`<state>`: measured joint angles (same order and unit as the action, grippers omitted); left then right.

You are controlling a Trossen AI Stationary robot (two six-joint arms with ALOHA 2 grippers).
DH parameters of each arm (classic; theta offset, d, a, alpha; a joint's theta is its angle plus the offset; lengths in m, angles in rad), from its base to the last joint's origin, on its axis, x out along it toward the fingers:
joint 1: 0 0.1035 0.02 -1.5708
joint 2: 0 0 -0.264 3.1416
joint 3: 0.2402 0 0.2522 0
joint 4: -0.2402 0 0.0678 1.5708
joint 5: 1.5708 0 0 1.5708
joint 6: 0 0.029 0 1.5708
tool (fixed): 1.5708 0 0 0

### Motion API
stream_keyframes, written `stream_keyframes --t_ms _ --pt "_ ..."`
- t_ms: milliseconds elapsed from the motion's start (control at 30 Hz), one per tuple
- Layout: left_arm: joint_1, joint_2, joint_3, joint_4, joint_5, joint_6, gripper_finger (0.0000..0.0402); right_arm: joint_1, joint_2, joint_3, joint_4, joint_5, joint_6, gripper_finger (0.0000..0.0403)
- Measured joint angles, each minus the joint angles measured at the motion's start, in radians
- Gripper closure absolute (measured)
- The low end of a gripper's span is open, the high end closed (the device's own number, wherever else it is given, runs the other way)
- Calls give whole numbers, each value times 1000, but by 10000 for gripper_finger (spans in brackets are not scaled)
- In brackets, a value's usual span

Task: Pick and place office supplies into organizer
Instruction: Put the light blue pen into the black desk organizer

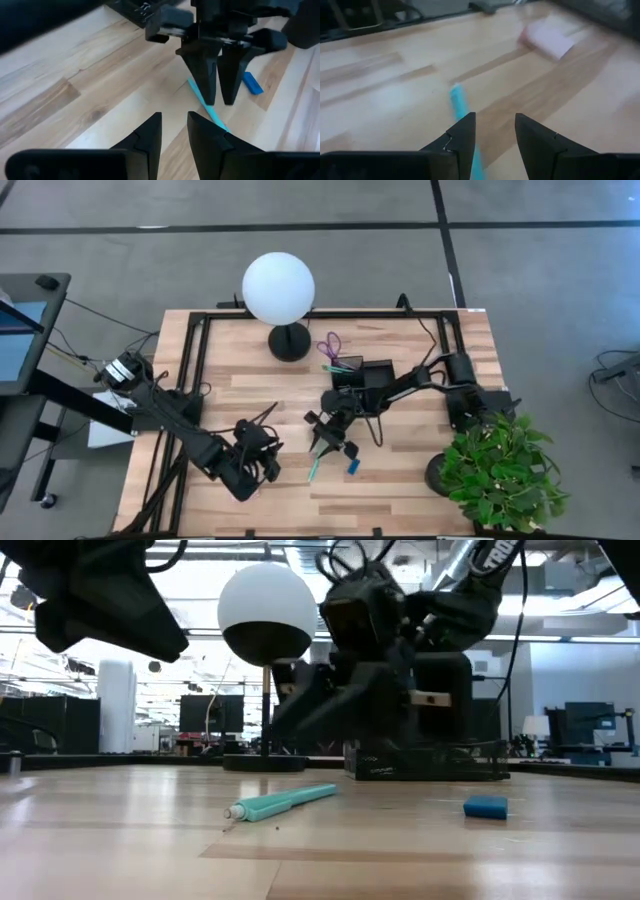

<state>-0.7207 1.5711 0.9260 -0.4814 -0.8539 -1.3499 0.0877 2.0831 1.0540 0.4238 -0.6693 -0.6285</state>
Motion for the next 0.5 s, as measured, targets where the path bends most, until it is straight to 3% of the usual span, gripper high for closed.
stream_keyframes --t_ms 167,500 --pt "-16 0 0 -28 -15 -16 315 -40 0 4 -87 -114 34 272" --pt "-18 0 0 -105 -48 -25 315 -36 0 4 -102 -88 -7 288"
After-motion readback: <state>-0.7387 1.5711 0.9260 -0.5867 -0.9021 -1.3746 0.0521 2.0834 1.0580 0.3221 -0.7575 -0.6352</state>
